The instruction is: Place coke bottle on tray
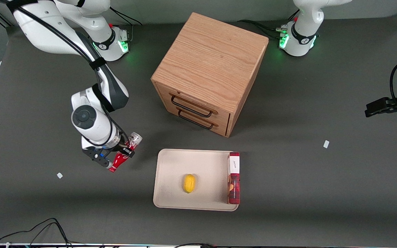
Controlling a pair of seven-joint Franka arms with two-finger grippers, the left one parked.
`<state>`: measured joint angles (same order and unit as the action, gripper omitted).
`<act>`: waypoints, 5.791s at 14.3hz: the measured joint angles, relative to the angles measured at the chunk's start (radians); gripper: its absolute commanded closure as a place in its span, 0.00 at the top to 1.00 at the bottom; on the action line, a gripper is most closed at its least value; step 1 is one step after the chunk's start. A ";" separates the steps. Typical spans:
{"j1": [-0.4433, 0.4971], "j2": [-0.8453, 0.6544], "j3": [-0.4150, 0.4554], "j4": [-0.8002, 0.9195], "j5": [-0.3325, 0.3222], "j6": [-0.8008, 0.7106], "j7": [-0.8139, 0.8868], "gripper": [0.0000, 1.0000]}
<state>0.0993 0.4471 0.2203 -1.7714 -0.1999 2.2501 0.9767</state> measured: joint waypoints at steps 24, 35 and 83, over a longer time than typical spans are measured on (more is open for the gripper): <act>0.084 0.455 0.129 0.647 -0.020 -0.108 -0.430 0.18; 0.087 0.561 0.122 0.578 -0.062 0.118 -0.429 0.55; -0.121 -0.643 -0.186 -0.107 0.198 -0.563 -0.866 1.00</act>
